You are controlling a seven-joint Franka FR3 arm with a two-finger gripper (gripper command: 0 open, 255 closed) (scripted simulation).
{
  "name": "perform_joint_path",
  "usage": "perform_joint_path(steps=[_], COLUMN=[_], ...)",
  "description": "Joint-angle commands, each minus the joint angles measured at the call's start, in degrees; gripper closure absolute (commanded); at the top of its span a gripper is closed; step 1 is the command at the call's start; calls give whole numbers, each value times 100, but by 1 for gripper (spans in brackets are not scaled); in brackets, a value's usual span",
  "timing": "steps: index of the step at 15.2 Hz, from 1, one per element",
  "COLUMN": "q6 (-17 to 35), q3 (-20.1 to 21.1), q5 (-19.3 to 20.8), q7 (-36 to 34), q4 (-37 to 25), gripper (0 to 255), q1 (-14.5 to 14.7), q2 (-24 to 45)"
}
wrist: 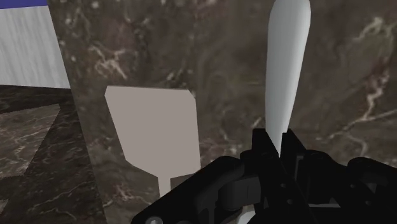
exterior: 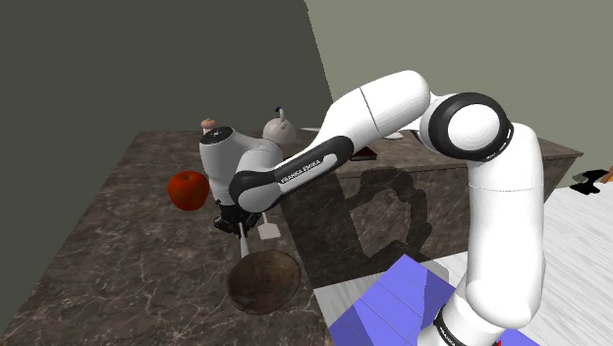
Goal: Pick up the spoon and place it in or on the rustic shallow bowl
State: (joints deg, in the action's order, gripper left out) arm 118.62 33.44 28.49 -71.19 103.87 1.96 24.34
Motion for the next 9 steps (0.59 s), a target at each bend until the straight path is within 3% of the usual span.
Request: perform_joint_path(steps=[1,9], q6=[-2,-385], q3=[-1,100], q5=[0,-224], q7=[-1,207], q4=[4,-190], gripper=[255,255], q1=[1,-66], q2=[4,-258])
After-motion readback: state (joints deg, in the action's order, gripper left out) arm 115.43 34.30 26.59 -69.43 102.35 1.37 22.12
